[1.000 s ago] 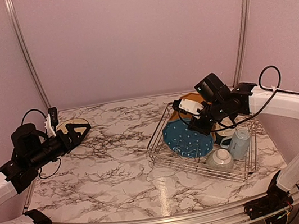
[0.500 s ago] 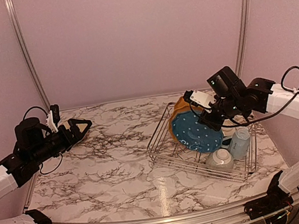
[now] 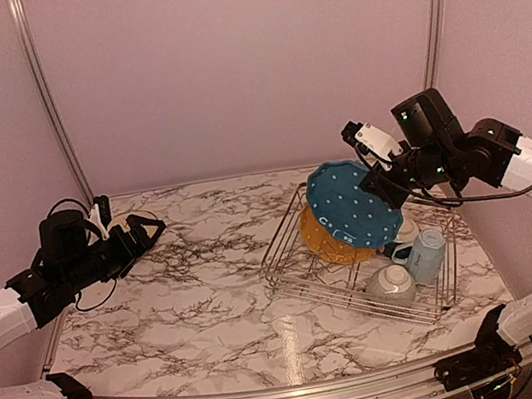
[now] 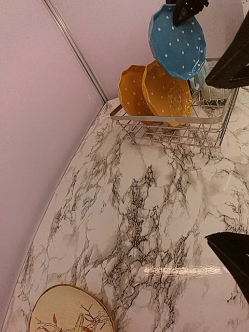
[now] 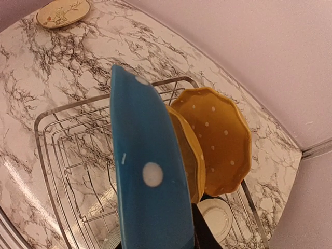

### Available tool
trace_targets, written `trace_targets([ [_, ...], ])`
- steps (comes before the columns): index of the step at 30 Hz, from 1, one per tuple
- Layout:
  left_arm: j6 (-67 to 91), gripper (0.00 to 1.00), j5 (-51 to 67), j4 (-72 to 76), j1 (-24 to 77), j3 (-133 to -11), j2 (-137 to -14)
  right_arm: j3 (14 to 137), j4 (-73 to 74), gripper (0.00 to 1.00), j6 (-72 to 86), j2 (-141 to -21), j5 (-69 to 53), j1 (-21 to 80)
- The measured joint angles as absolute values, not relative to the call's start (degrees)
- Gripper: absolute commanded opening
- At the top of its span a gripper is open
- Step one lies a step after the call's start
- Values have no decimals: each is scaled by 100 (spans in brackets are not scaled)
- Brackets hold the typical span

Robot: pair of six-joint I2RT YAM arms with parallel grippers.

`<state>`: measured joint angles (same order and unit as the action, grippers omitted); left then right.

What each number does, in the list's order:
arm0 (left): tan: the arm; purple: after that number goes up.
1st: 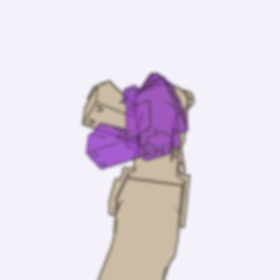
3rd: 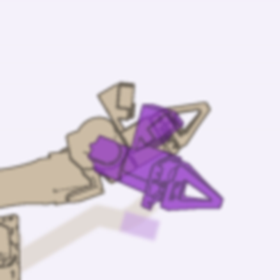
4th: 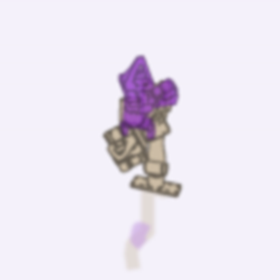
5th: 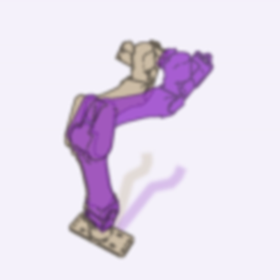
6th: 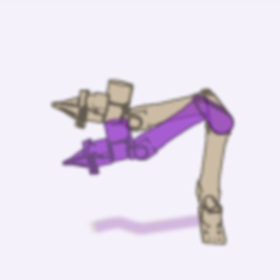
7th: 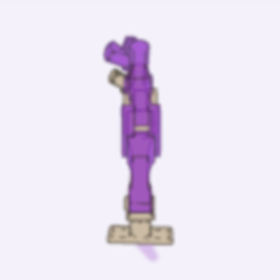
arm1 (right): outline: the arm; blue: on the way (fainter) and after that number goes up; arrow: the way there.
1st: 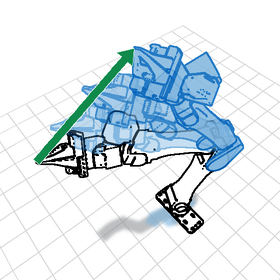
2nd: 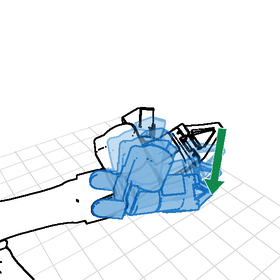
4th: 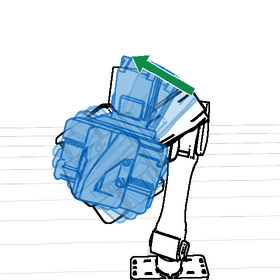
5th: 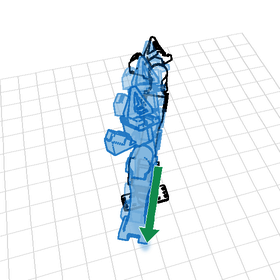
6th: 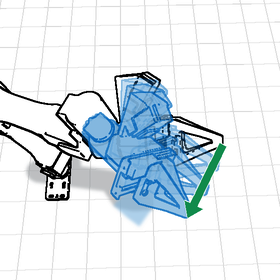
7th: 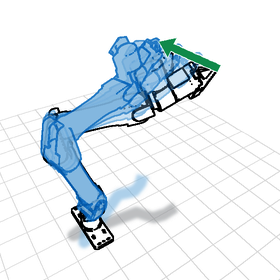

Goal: Unload the mixed dishes from the dish rack
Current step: Pass from the right arm to the left

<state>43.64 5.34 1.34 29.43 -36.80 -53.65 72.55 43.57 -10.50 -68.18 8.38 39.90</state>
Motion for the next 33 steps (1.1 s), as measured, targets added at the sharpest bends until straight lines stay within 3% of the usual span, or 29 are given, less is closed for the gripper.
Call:
trace_targets([
  [6,4460,97,517,-43,2943,-3865,-5701,8007,4392,0,-121,-7028,893,3990],
  [19,5065,87,1400,602,3435,-4316,-6368,7856,3037,0,2080,-7306,-530,3990],
  [33,6029,62,1776,2064,4351,-4746,-7577,7196,1155,0,3509,-8007,-1984,3990],
])
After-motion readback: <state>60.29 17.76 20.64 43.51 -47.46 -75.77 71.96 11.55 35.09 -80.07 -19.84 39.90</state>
